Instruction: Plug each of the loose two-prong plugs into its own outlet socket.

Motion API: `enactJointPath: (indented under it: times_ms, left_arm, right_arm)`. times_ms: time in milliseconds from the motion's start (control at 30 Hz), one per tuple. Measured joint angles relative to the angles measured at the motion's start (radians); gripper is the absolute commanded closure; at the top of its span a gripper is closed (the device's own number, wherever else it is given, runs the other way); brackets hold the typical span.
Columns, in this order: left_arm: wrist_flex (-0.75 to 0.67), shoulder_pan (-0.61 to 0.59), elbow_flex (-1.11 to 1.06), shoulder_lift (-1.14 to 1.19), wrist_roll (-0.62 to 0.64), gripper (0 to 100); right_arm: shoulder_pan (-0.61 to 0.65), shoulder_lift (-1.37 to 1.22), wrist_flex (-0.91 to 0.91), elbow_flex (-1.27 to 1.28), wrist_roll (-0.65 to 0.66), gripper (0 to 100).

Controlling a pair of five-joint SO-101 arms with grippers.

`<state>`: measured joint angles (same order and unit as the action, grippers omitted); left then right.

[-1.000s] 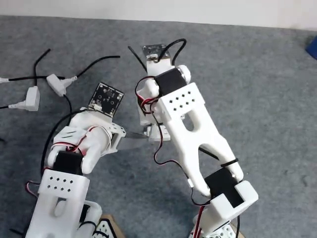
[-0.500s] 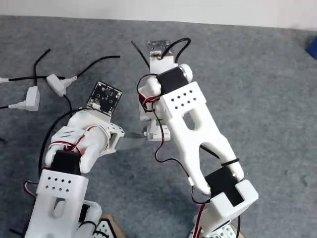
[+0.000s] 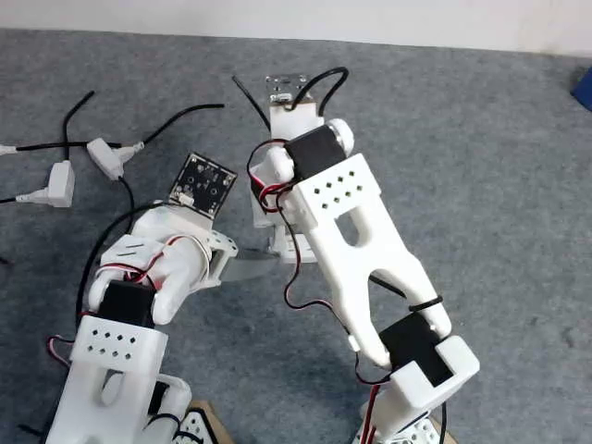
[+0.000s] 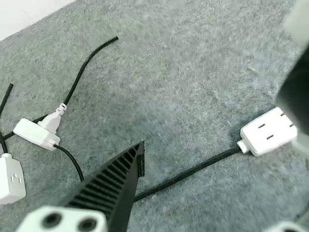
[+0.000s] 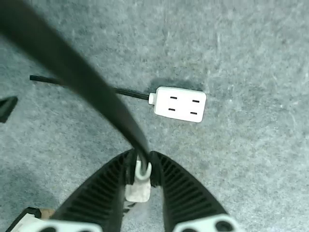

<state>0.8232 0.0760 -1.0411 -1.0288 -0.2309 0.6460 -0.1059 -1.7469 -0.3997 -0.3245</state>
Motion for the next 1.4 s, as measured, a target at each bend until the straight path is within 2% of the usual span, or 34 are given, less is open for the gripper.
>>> enactJointPath:
  times_ms: [133,400,533,767,1000,1233,1400]
  left_arm:
    - [-0.06,0.003,-0.018,0.038,0.0,49]
    - [-0.18,-0.028,0.011,0.269,0.002,49]
    - [-0.181,-0.044,0.055,0.347,0.002,49]
    - [-0.181,-0.057,0.057,0.35,-0.002,49]
    - [-0.074,-0.071,0.068,0.29,-0.018,49]
    - [-0.072,-0.261,0.011,0.146,-0.046,49]
    - [-0.072,-0.361,-0.052,0.112,-0.046,49]
  right_arm:
    - [0.0,0.0,0.0,0.0,0.0,99.3]
    - [0.002,0.0,0.0,0.0,0.018,99.3]
    - [0.002,0.002,0.002,0.034,0.052,99.3]
    - [-0.031,0.003,0.012,0.097,0.1,99.3]
    - [-0.129,-0.005,0.114,0.273,0.161,99.3]
    - [-0.272,-0.005,0.195,0.485,0.322,99.3]
    - [-0.229,0.028,0.195,0.496,0.451,98.8]
